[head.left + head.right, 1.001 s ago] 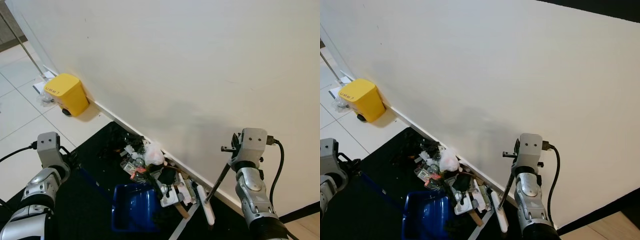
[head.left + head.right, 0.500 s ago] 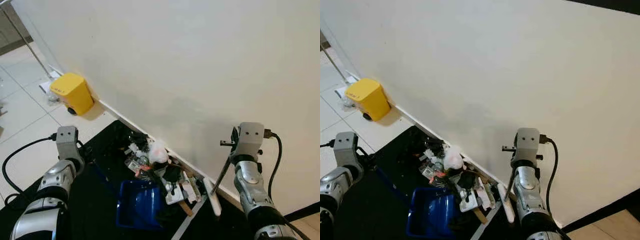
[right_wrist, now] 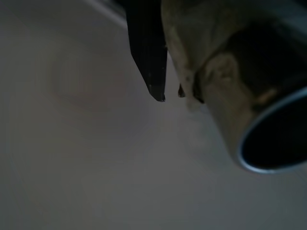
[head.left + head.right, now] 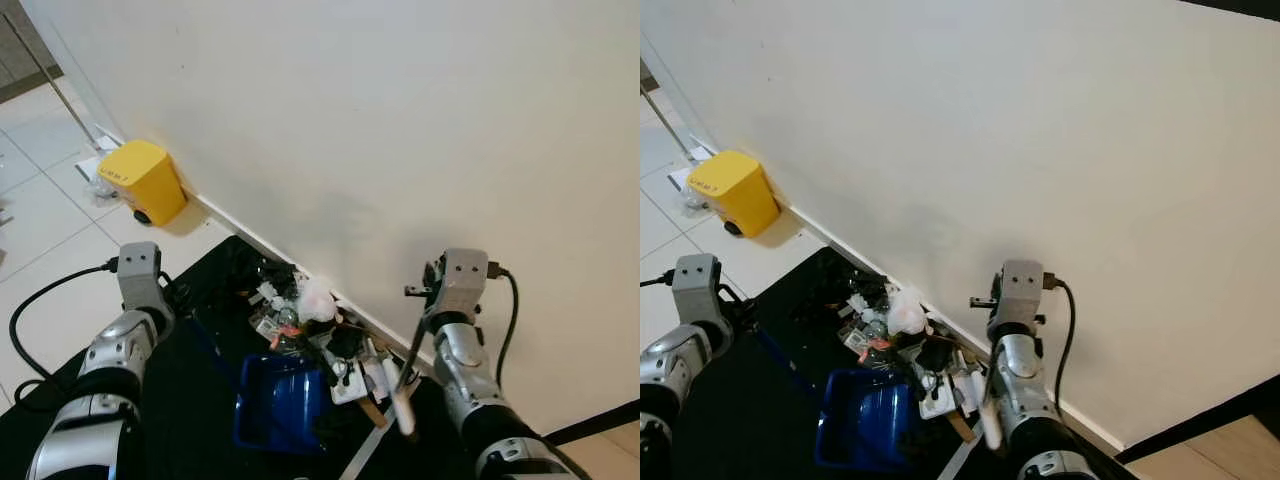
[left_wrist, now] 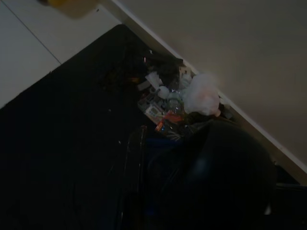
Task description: Sweep floor
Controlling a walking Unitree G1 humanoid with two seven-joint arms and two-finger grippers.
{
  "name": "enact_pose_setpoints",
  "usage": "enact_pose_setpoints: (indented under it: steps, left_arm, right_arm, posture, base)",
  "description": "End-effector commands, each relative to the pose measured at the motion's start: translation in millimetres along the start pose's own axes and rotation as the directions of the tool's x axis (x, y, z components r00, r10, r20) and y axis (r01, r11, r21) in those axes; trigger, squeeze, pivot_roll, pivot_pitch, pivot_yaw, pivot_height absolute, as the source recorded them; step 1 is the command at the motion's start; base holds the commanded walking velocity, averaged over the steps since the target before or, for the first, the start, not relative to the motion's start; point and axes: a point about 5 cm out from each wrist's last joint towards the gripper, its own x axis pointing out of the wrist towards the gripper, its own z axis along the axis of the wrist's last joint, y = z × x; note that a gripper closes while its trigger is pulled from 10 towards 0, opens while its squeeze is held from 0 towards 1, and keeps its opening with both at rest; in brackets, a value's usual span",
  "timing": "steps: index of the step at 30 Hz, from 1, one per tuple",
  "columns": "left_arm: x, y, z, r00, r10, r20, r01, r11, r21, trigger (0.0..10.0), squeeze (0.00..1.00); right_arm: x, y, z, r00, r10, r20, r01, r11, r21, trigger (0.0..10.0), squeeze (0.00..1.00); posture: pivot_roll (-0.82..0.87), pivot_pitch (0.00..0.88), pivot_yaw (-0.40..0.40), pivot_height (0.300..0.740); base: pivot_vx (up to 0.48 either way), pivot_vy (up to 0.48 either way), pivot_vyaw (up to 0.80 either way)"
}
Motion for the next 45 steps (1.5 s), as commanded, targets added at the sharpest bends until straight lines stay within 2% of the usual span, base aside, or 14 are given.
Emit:
enact_pose_setpoints:
  steps: [1,7,13,17,18,19,20,21,24,32,36,40,43,45]
  left_arm:
    - [1.3,-12.3,-17.9,0.997,-0.073,-0.033,0.069,0.992,-0.104,10.0,0.0]
    - [-2.3,-11.7,-27.0,0.997,-0.061,-0.048,0.054,0.991,-0.125,10.0,0.0]
    - [-3.4,-13.4,-25.8,0.997,-0.059,-0.043,0.053,0.99,-0.13,10.0,0.0]
    - [-3.4,-14.0,-24.3,0.998,-0.055,-0.039,0.05,0.99,-0.132,10.0,0.0]
    - [-3.4,-13.9,-23.7,0.998,-0.054,-0.038,0.048,0.99,-0.132,10.0,0.0]
    - [-3.9,-13.1,-23.9,0.998,-0.049,-0.039,0.044,0.991,-0.13,10.0,0.0]
    - [-3.9,-13.1,-23.9,0.998,-0.049,-0.039,0.044,0.991,-0.13,10.0,0.0]
    - [-4.5,-12.2,-24.7,0.998,-0.045,-0.042,0.039,0.991,-0.13,10.0,0.0]
    - [-5.0,-11.5,-25.3,0.998,-0.041,-0.044,0.036,0.991,-0.128,10.0,0.0]
    - [-8.0,-8.3,-28.3,0.998,-0.027,-0.052,0.021,0.992,-0.121,10.0,0.0]
    - [-8.4,-8.1,-28.7,0.998,-0.026,-0.055,0.019,0.993,-0.117,10.0,0.0]
    - [-8.8,-7.6,-29.2,0.998,-0.022,-0.059,0.015,0.994,-0.111,10.0,0.0]
    - [-8.5,-8.1,-28.3,0.998,-0.021,-0.059,0.014,0.994,-0.107,10.0,0.0]
    - [-8.5,-8.2,-27.6,0.998,-0.021,-0.059,0.015,0.994,-0.105,10.0,0.0]
  right_arm:
    - [-4.5,21.4,-14.8,0.995,0.056,-0.08,-0.04,0.981,0.189,10.0,0.0]
    - [-4.5,58.3,-11.2,0.984,0.166,-0.068,-0.127,0.911,0.392,10.0,0.0]
    - [-5.3,75.4,-7.2,0.972,0.231,-0.042,-0.19,0.878,0.439,10.0,0.0]
    - [-4.4,79.0,-0.3,0.966,0.26,-0.003,-0.235,0.877,0.419,10.0,0.0]
    - [-3.0,76.1,5.4,0.963,0.268,0.024,-0.257,0.889,0.38,10.0,0.0]
    - [0.0,64.3,17.2,0.959,0.27,0.08,-0.282,0.91,0.303,10.0,0.0]
    - [0.0,64.3,17.2,0.959,0.27,0.08,-0.282,0.91,0.303,10.0,0.0]
    - [2.1,50.1,27.7,0.956,0.266,0.124,-0.289,0.927,0.24,10.0,0.0]
    - [2.8,41.8,34.6,0.952,0.267,0.151,-0.294,0.934,0.205,10.0,0.0]
    - [-7.1,6.5,73.5,0.922,0.271,0.275,-0.287,0.958,0.02,10.0,0.0]
    - [-8.5,-2.9,77.1,0.927,0.25,0.279,-0.254,0.967,-0.02,10.0,0.0]
    - [-10.2,-27.1,73.8,0.953,0.189,0.236,-0.163,0.979,-0.126,10.0,0.0]
    - [-10.3,-41.4,68.7,0.97,0.134,0.204,-0.106,0.984,-0.145,10.0,0.0]
    - [-9.4,-44.7,66.8,0.974,0.117,0.196,-0.09,0.986,-0.139,10.0,0.0]
  posture:
    - [0.04,0.2,0.048,0.74]
    - [0.04,0.187,0.038,0.74]
    - [0.04,0.18,0.034,0.74]
    - [0.04,0.18,0.034,0.74]
    - [0.04,0.18,0.034,0.74]
    - [0.02,0.18,0.035,0.74]
    - [0.02,0.18,0.035,0.74]
    - [0.02,0.18,0.035,0.74]
    - [0.02,0.18,0.035,0.74]
    - [0.02,0.179,0.035,0.74]
    - [0.02,0.179,0.035,0.74]
    - [0.02,0.176,0.04,0.74]
    - [0.02,0.179,0.044,0.74]
    - [0.02,0.183,0.047,0.74]
  base:
    - [0.0,0.0,0.0]
    - [0.0,0.0,0.0]
    - [0.0,0.0,0.0]
    - [0.0,0.0,0.0]
    - [0.0,0.0,0.0]
    - [0.0,0.0,0.0]
    - [0.0,0.0,0.0]
    - [0.0,0.0,0.0]
    - [0.0,0.0,0.0]
    - [0.0,0.0,0.0]
    - [0.0,0.0,0.0]
    - [0.0,0.0,0.0]
    - [0.0,0.0,0.0]
    - [0.0,0.0,0.0]
